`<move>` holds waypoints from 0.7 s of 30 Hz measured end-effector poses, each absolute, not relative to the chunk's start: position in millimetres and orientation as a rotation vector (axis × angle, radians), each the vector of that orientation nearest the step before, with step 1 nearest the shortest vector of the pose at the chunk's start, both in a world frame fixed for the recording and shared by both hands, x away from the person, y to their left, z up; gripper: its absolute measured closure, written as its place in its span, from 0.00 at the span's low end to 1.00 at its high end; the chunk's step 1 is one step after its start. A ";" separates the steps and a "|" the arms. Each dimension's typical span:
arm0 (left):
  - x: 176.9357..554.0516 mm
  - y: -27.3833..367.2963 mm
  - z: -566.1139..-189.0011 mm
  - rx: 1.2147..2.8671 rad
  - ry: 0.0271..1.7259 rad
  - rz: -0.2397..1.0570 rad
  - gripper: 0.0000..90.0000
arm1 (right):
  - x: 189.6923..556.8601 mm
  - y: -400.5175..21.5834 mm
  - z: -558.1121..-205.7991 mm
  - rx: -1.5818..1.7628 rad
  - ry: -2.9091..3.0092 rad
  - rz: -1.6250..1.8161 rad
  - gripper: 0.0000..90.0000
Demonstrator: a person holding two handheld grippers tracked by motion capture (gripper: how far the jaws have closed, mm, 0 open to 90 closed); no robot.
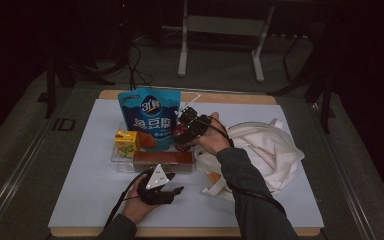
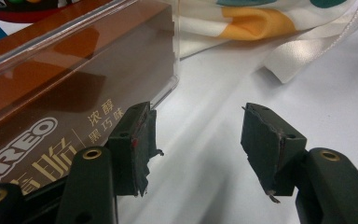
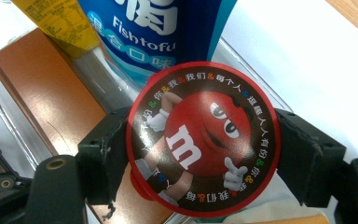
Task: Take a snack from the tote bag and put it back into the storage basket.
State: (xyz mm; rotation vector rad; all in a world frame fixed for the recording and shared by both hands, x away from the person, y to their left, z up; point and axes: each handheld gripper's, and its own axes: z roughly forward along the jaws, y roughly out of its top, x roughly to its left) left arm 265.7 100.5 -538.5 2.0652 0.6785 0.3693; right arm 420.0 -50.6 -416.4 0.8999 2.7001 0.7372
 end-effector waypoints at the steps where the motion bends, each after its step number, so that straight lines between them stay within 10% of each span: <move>1: 265.7 100.5 -538.5 2.065 0.679 0.369 0.48 | 419.7 -50.1 -416.8 0.904 2.701 0.733 0.28; 21: 265.6 100.7 -538.3 2.067 0.678 0.370 0.48 | 419.5 -46.4 -429.3 0.918 2.727 0.662 0.28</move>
